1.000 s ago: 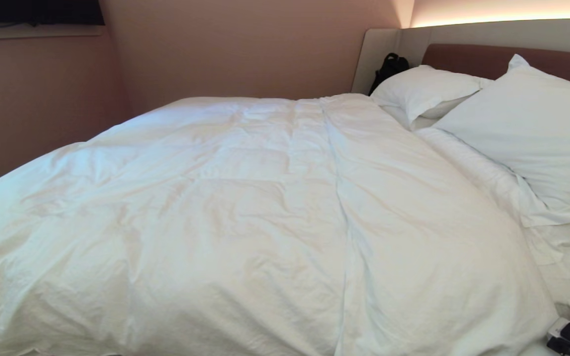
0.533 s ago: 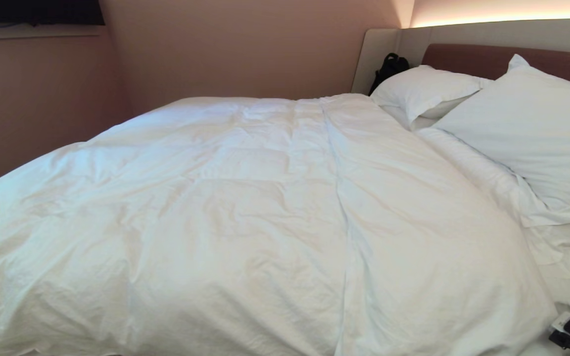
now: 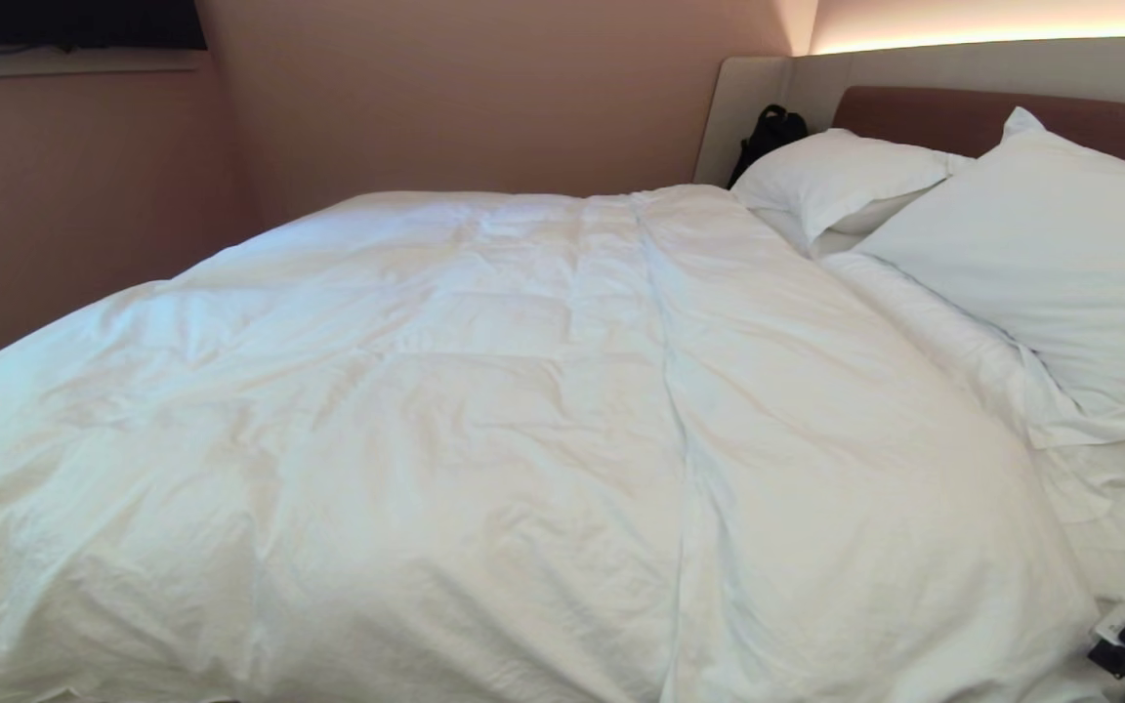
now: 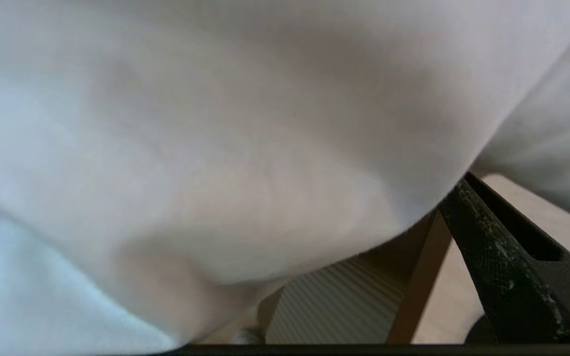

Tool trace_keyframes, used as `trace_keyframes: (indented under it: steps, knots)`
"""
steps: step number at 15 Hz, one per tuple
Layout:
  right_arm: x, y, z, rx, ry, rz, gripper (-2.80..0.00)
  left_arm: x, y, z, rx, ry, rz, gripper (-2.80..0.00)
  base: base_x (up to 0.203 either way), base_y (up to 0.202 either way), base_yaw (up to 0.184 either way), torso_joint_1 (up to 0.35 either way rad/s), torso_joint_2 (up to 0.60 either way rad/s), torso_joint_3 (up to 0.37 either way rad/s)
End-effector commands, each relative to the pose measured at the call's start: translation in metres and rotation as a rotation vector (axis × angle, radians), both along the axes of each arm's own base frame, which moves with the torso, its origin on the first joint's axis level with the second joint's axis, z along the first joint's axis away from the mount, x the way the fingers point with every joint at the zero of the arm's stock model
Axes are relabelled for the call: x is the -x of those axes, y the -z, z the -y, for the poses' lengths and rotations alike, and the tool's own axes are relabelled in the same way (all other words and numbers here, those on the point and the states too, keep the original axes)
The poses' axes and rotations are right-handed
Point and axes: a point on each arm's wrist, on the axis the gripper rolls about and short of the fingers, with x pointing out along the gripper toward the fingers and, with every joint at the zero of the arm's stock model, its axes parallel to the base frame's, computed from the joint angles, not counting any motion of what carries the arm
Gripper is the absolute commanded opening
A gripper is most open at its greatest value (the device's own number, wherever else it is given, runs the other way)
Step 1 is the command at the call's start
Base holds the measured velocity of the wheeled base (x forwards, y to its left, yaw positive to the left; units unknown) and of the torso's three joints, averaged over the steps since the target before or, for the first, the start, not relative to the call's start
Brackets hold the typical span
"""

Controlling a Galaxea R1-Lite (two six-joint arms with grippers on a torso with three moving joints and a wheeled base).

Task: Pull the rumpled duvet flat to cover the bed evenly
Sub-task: Flatten the corners of the folded blanket

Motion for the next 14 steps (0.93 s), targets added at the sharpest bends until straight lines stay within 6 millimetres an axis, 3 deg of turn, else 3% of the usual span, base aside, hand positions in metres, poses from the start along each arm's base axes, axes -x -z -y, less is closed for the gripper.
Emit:
trace_keyframes:
  steps: [1, 14]
  knots:
    - [-0.001, -0.001, -0.001, -0.005, -0.02, 0.018, 0.0, 0.0, 0.0, 0.0, 0.0, 0.0, 0.0, -2.8, 0.0, 0.0, 0.0, 0.0, 0.0, 0.0]
    - [-0.045, -0.021, -0.038, -0.268, 0.023, 0.23, 0.0, 0.0, 0.0, 0.0, 0.0, 0.0, 0.0, -2.8, 0.0, 0.0, 0.0, 0.0, 0.0, 0.0]
